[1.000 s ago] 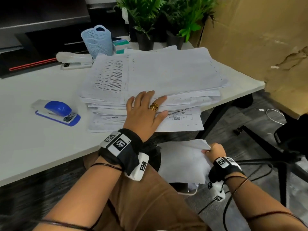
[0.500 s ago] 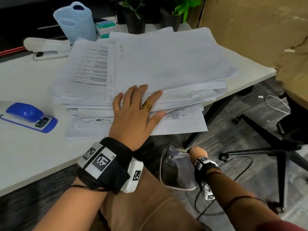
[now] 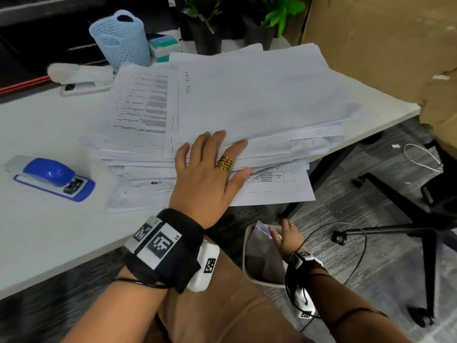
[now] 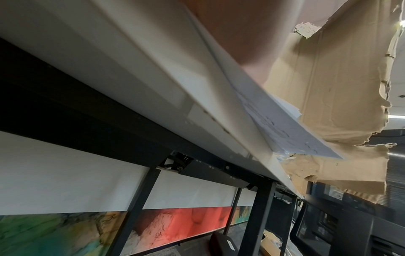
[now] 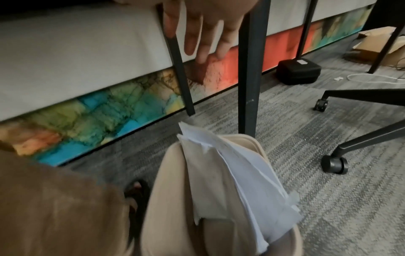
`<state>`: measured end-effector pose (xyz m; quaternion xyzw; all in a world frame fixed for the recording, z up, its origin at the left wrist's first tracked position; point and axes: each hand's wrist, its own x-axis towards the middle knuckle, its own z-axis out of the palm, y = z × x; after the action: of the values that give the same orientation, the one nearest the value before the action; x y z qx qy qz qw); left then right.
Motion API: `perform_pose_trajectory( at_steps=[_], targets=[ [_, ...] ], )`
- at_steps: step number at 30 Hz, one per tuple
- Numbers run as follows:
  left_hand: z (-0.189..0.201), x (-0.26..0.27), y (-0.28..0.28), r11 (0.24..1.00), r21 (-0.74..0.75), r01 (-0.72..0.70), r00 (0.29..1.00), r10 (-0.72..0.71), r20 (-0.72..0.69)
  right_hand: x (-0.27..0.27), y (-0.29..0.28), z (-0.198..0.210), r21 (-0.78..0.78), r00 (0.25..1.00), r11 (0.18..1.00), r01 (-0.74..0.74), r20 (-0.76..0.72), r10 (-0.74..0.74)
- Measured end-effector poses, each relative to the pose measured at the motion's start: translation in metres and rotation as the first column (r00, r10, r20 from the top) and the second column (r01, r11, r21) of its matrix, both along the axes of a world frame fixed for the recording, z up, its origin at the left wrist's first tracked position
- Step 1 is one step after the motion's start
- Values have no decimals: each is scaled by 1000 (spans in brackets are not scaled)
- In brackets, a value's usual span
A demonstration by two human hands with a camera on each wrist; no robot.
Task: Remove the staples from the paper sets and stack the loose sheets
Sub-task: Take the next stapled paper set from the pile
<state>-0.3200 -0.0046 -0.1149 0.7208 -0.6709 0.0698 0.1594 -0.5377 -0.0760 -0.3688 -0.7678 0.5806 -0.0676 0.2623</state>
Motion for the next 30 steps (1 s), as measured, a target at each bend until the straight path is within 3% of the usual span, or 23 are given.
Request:
perform_pose_trajectory(
  at_steps=[3,6,9,11,15,20,22,25,27,29,30],
  targets=[
    [0,0,0,1000,12,-1,1000,1,0,2,5,30,-155,971,980,126,223,-89],
    [4,0,1,999,36,1,1000,-1,-17,8,13,69,-247,865,911,330,466,-187],
    [7,0,2,998,59,5,1000,-4,-18,11,19,116,-288,760,818,497,600,-250],
    [8,0,2,997,79,-3,1000,3,-3,9,21,148,-382,718,738,556,668,-195],
    [12,-1,5,997,72,-35,998,40,-58,13,32,217,-543,671,636,549,740,53],
    [31,1,8,995,44,-90,993,93,-76,44,43,292,-785,693,489,380,592,412],
    [41,8,8,994,29,-101,992,103,-69,63,35,308,-815,712,489,311,541,448],
    [45,22,13,985,123,-125,992,128,-21,86,10,307,-743,882,649,167,406,239],
    [43,31,18,966,223,-130,990,137,-16,93,2,300,-602,990,799,-8,107,90],
    [43,39,21,954,271,-130,989,145,-36,97,2,297,-499,988,860,-106,-149,36],
    [44,41,22,955,263,-137,990,143,-4,98,4,298,-477,981,870,-122,-194,32]
  ],
)
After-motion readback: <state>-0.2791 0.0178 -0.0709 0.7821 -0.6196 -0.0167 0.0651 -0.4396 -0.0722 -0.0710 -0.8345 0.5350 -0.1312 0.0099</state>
